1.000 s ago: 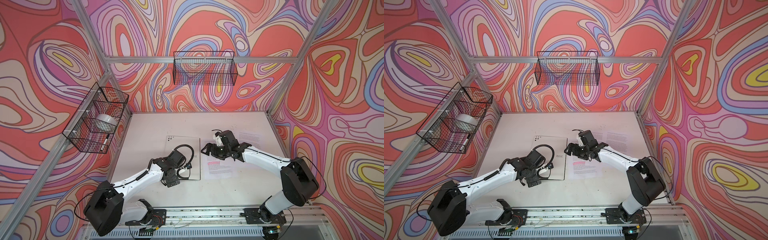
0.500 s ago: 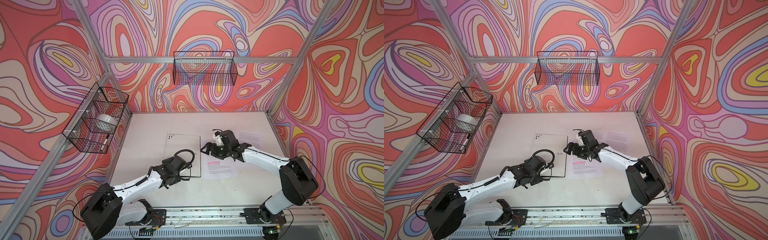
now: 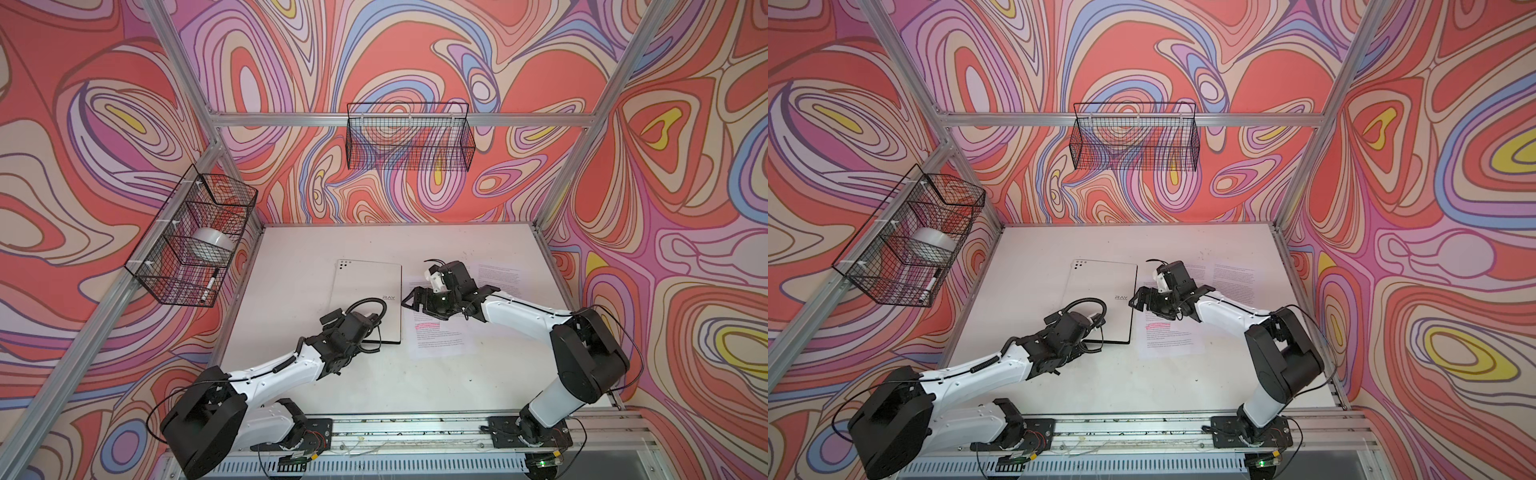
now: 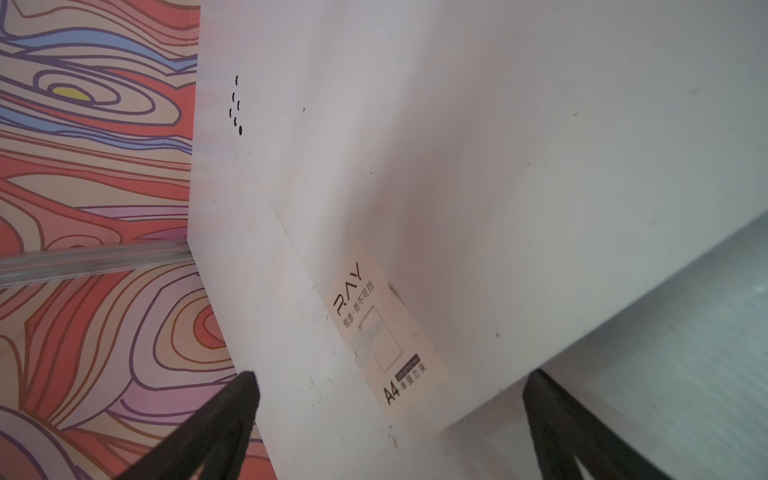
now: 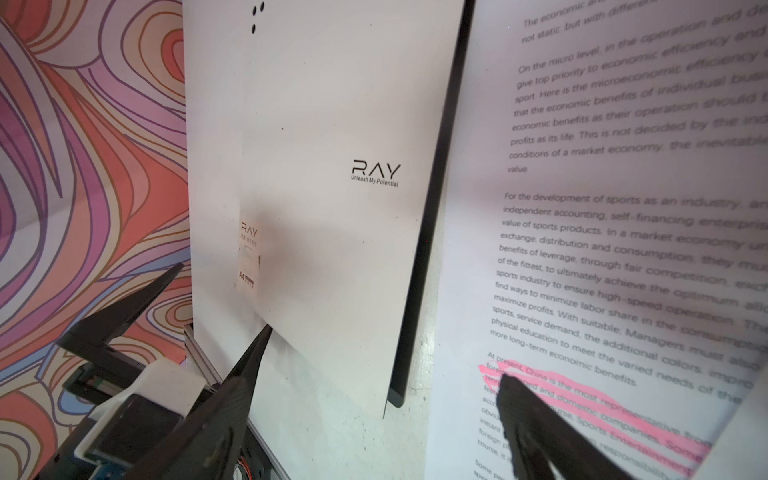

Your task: Put the files into the folder

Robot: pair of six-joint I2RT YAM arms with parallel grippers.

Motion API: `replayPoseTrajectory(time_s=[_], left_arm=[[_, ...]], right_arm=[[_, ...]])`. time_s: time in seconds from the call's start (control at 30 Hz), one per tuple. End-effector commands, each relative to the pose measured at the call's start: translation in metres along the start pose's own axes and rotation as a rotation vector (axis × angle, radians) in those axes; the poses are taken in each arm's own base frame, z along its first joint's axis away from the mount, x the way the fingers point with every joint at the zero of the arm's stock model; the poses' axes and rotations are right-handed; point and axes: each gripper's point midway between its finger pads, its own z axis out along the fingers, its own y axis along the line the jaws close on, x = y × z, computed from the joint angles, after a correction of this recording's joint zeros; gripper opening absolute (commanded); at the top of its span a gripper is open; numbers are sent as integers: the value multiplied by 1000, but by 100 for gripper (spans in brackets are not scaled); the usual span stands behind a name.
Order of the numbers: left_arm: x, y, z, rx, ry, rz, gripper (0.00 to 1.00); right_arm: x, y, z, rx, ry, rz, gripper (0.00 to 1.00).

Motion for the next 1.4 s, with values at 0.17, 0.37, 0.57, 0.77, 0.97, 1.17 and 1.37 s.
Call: replayPoseTrajectory(time_s=[0.17, 0.37, 0.57, 0.77, 0.97, 1.17, 1.37], left_arm=[[-3, -3, 6, -69, -60, 50, 100], [-12, 1, 10, -127, -93, 65, 100], [-13, 6, 15, -208, -111, 78, 100], [-17, 14, 17, -284, -130, 31, 100], [-19, 25, 16, -340, -129, -9, 100], [-22, 27, 15, -343, -140, -37, 100], [-20, 32, 14, -373, -118, -56, 100]], right_arm=[[-7, -1, 9, -16, 18, -19, 98], [-11, 1, 12, -27, 27, -23, 98], [-13, 3, 16, -40, 35, -29, 98], [-17, 7, 18, -57, 40, -42, 99], [-14, -1, 31, -55, 77, -34, 99], [-12, 1, 38, -92, 101, -30, 99], [-8, 8, 42, -147, 125, -33, 98]])
